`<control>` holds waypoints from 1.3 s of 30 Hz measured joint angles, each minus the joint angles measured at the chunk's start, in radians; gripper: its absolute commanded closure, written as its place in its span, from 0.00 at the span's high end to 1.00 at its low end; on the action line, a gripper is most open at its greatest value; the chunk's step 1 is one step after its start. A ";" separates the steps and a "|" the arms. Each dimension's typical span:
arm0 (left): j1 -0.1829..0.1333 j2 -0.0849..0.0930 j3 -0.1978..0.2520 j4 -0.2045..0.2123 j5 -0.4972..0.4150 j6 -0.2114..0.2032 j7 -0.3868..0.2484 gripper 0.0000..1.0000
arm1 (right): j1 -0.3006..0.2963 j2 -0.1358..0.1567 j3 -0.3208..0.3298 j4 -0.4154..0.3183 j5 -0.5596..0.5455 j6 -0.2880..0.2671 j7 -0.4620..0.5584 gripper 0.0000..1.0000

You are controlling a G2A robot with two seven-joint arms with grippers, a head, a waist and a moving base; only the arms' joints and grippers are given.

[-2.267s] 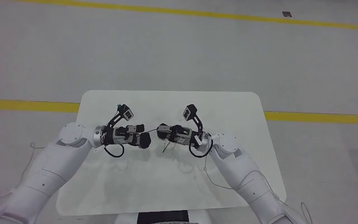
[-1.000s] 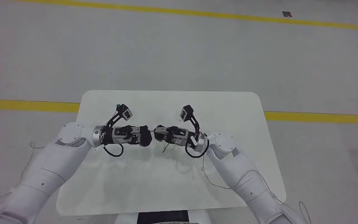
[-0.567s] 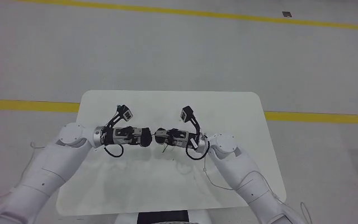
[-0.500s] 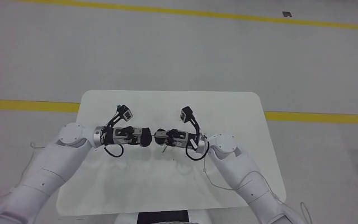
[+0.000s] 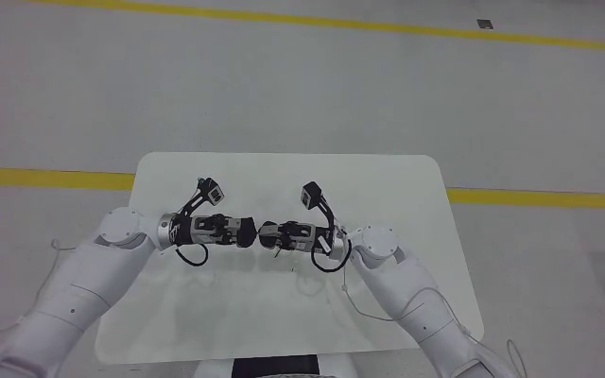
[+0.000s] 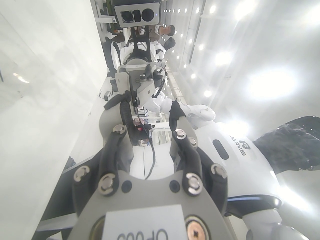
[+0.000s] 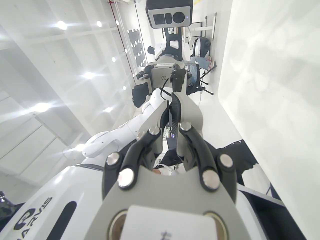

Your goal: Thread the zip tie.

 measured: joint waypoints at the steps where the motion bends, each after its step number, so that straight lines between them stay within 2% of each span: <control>1: 0.000 0.000 0.000 0.000 0.000 0.000 0.000 0.27 | 0.000 0.000 0.000 0.000 0.000 0.001 0.000 0.00; 15: -0.009 -0.001 0.016 0.010 0.003 0.005 0.002 0.09 | -0.001 0.000 0.001 0.000 0.001 -0.001 -0.005 0.00; 39: -0.017 0.000 0.030 0.018 0.011 0.013 0.006 0.08 | -0.006 0.001 0.007 -0.009 0.001 -0.003 -0.008 0.00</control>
